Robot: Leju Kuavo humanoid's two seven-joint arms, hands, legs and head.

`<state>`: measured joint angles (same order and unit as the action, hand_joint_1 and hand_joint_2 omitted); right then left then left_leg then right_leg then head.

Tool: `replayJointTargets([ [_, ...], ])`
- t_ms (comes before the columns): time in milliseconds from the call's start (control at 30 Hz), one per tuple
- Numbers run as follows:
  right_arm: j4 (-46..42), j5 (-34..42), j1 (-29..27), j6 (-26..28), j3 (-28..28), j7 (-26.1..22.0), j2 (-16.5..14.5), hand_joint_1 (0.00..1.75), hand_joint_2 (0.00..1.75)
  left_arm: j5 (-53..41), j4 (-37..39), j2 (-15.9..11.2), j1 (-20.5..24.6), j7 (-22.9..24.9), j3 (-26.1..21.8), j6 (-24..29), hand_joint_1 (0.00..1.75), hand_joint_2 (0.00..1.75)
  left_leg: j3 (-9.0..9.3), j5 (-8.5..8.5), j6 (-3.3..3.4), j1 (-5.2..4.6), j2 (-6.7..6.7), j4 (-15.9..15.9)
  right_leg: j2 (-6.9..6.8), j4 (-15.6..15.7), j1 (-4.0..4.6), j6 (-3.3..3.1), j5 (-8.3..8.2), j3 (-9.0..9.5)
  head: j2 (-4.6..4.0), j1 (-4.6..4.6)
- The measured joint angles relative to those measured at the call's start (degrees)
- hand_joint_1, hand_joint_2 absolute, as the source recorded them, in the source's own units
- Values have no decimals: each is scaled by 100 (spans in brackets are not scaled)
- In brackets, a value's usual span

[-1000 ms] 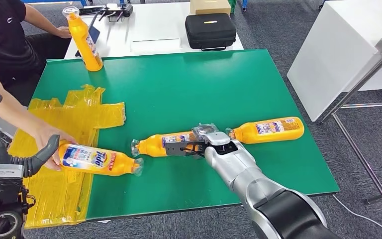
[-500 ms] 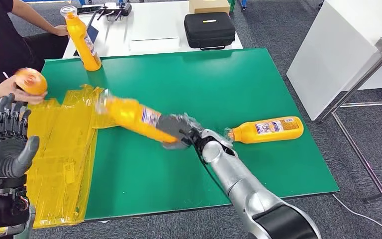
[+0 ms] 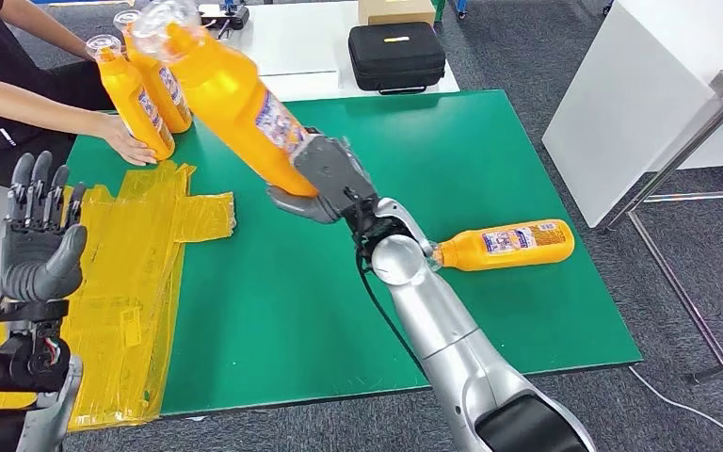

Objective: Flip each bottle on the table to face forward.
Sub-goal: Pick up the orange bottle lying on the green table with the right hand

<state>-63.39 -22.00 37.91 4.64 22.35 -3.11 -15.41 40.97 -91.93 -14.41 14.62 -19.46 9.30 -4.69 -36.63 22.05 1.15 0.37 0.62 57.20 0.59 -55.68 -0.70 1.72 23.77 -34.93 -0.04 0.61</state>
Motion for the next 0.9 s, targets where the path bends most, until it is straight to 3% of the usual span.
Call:
replayJointTargets([
  [200, 852, -157, 534, 338, 756, 89, -398, 175, 175, 844, 470, -164, 861, -21, 1036, 246, 0, 175, -1, -5, -7, 10, 1, 0, 0, -5, 7, -6, -3, 0, 0, 0],
  [400, 1411, 178, 894, 556, 1757, 450, -473, 175, 175, 1536, 716, -357, 1435, -176, 1779, 466, 0, 175, -6, -5, -8, 12, 1, 0, 1, -5, 6, -6, -2, -4, 0, -1],
  [600, 1863, 703, 1233, 597, 2610, 652, -467, 175, 175, 1784, 779, -524, 1552, -319, 2169, 575, 0, 175, -7, -4, -8, 12, -3, 0, 6, -4, 6, -7, -3, -10, 0, -1],
  [900, 2292, 907, 1374, 575, 3265, 661, -459, 175, 175, 1941, 667, -768, 1569, -293, 2536, 528, 0, 175, -8, -4, -8, 12, -6, 0, 7, -4, 6, -7, -3, -11, 0, -1],
])
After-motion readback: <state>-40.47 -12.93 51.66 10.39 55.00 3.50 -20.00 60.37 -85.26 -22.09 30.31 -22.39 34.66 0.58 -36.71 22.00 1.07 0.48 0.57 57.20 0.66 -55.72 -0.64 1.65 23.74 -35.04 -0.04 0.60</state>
